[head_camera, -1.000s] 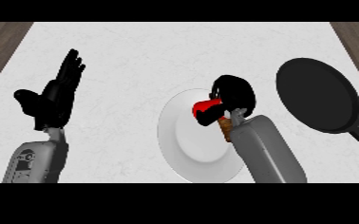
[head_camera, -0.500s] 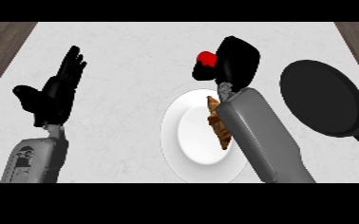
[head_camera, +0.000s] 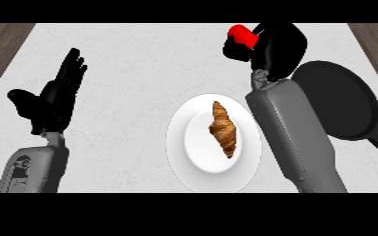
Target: Pick the can from the plate and place it in the pan
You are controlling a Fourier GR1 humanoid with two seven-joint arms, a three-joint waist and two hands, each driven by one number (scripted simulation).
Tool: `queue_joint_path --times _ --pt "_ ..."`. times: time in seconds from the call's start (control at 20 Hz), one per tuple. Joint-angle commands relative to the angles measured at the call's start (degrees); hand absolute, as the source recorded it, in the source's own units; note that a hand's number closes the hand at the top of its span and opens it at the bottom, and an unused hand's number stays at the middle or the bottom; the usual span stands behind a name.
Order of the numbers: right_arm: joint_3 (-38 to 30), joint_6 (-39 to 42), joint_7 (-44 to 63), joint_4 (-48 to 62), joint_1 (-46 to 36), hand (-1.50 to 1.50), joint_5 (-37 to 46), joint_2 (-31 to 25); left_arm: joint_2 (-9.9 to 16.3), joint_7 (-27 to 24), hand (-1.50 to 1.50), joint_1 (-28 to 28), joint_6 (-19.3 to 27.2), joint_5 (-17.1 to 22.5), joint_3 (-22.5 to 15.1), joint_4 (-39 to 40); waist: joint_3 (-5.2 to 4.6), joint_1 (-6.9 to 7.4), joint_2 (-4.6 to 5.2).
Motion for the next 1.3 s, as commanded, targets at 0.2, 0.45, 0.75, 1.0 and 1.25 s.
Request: queue_joint_path --times 0.2,0.45,0.75,1.0,1.25 --pt "-12.07 -10.6 -6.68 -0.73 7.53 1.5 -4.11 -9.32 -0.75 -0.06 0.0 1.26 0.37 -0.23 -0.26 -0.61 0.02 -0.6 0.07" --pt "-16.44 -10.98 -13.16 0.27 13.85 1.5 -9.05 -14.07 -0.75 -0.4 0.0 2.43 1.3 -0.55 0.45 -2.35 0.0 -0.48 -0.05" --pt "-22.72 -21.85 -23.42 18.44 14.78 1.5 -9.79 -21.89 -2.08 -4.54 0.0 1.89 0.37 -1.43 -0.98 2.26 0.02 -0.05 0.42" --pt "-29.08 -26.15 -36.83 34.11 10.91 1.5 -18.3 -28.41 -0.46 -0.22 0.0 -0.45 -0.3 -0.7 -0.46 -0.96 0.11 0.66 0.57" --pt "-34.7 -30.89 -47.1 39.55 9.5 1.5 -28.34 -25.46 -0.73 -2.02 0.0 1.54 -0.71 -0.76 -0.42 -0.06 0.21 0.68 0.6"
